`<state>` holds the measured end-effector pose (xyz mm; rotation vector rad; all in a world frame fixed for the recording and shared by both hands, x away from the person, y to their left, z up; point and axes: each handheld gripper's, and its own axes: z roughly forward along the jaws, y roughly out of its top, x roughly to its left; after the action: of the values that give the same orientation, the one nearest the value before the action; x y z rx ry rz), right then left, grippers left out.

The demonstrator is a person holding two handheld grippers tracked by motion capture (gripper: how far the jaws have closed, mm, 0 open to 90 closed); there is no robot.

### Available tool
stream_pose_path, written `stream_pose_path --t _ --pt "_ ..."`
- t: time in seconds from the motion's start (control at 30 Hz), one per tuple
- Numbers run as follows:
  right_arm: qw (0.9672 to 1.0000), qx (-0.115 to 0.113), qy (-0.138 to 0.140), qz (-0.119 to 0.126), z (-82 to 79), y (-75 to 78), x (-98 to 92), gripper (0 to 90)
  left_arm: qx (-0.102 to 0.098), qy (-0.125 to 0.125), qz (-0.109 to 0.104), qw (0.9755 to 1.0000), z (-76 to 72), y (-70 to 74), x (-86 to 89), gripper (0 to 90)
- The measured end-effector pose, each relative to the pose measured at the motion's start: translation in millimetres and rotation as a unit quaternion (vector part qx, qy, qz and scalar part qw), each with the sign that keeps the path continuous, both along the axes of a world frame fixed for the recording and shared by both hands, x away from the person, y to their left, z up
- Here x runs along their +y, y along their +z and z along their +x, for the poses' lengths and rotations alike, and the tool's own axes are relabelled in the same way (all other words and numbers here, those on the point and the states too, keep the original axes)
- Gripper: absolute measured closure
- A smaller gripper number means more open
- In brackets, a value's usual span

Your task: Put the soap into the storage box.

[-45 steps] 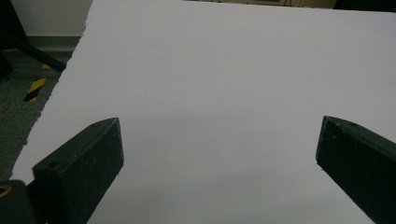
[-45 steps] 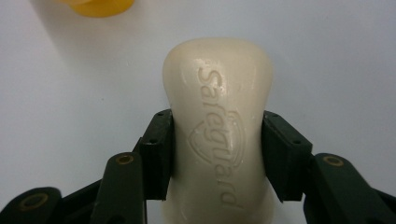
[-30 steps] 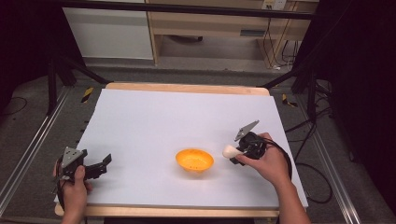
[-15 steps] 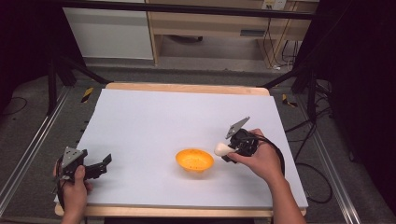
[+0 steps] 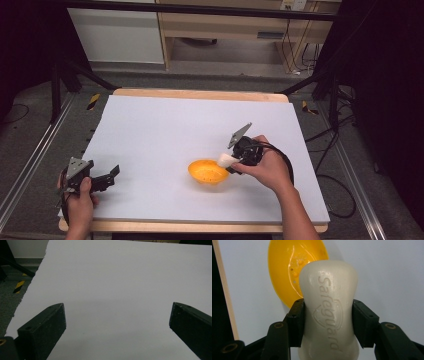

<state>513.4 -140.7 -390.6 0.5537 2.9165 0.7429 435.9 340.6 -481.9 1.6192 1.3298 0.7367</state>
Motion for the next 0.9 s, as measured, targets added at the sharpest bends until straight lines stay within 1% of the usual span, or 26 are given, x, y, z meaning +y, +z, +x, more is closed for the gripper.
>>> stream_pose_path --t 0.1,0.2,0.23,0.37,0.47,0.53,0.63,0.67,0.9 --pt "1.0 0.0 0.004 -0.002 0.2 -0.1 5.4 49.6 0.0 0.0 0.001 1.0 0.1 0.0 -0.1 0.3" --pt "0.9998 0.0 0.02 -0.003 0.6 -0.2 15.0 49.6 0.001 0.001 0.001 1.0 0.2 0.0 -0.4 0.3" --pt "0.9998 0.002 0.018 -0.001 0.0 -0.2 17.7 49.6 0.001 0.001 0.001 1.0 0.2 0.0 -0.3 0.3" --pt "0.9995 0.0 0.031 -0.002 1.5 -0.6 25.0 49.6 0.002 0.001 0.004 1.0 0.5 0.0 -1.4 0.3" --pt "0.9994 0.005 0.033 -0.009 1.2 -2.3 31.8 49.6 0.003 0.001 0.005 1.0 0.7 -0.1 -1.7 0.3" --pt "0.9992 0.004 0.038 -0.012 1.8 -3.9 36.2 49.6 0.004 0.002 0.006 1.0 0.8 -0.1 -1.7 0.3" --pt "0.9991 0.005 0.04 -0.011 2.3 -4.8 40.3 49.6 0.004 0.001 0.007 1.0 0.9 0.0 -2.0 0.3" --pt "0.999 0.005 0.044 -0.011 2.5 -5.7 44.5 49.5 0.004 0.001 0.007 1.0 0.9 0.0 -1.9 0.3" --pt "0.998 0.007 0.058 -0.023 2.7 -10.7 57.9 49.5 0.004 0.001 0.007 1.0 0.9 0.0 -1.9 0.3"
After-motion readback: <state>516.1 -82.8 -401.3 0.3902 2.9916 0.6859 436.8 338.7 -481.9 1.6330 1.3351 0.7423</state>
